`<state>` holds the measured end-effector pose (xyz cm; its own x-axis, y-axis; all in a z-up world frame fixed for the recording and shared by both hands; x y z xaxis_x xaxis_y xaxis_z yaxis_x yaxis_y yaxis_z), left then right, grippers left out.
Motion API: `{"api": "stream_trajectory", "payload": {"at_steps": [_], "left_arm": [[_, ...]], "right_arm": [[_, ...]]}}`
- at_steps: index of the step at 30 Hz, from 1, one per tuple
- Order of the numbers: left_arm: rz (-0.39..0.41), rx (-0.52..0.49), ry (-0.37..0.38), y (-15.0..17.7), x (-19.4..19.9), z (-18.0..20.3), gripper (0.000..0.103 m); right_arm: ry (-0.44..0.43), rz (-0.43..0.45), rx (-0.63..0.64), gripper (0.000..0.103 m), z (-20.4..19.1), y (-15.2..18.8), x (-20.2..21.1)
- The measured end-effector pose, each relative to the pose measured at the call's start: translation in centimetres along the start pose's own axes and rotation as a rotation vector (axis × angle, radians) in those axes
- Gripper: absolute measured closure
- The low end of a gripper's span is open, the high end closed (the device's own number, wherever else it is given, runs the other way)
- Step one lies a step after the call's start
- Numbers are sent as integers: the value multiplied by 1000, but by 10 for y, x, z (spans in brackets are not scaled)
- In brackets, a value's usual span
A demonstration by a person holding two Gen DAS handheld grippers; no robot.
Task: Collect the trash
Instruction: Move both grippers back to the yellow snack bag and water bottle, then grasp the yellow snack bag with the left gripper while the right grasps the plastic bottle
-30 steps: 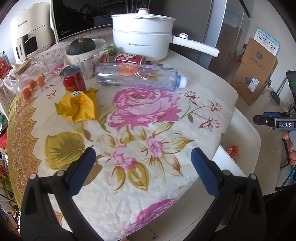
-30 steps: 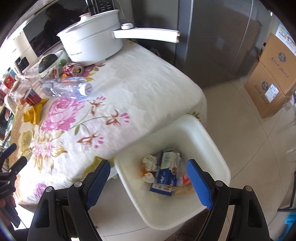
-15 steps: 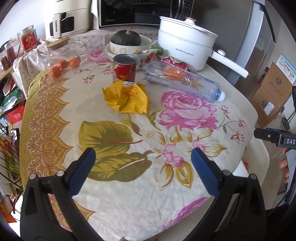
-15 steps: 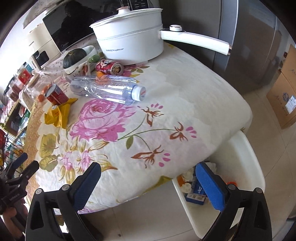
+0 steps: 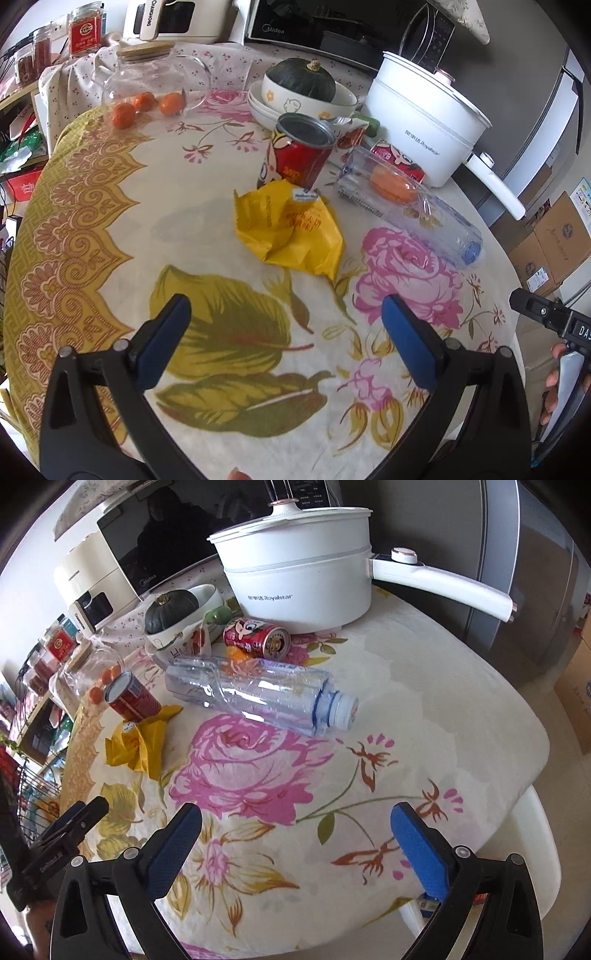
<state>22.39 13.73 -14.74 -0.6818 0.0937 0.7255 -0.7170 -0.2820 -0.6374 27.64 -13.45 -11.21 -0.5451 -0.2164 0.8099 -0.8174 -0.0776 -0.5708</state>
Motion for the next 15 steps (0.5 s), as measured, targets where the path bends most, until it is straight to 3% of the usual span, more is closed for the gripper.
{"api": "stream_trajectory", "payload": {"at_steps": [7, 15], "left_arm": [[17, -192, -75, -14, -36, 34, 1], [28, -178, -83, -28, -62, 20, 1]], "right_arm": [[-42, 37, 142, 0, 4, -43, -18], [-52, 39, 372, 0, -23, -63, -59]]}}
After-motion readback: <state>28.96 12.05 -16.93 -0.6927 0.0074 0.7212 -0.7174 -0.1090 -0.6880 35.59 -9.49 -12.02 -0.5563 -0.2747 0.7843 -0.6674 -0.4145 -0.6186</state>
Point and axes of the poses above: each gripper's, at about its wrist camera, not at the fingertips, and x roughly against the way its jaws point, z to its right, y to its underside, the point moved 2 cm from there along -x, roughly the way its jaws point, and after that the axes turned 3 degrees about z, right-handed, at the moved point
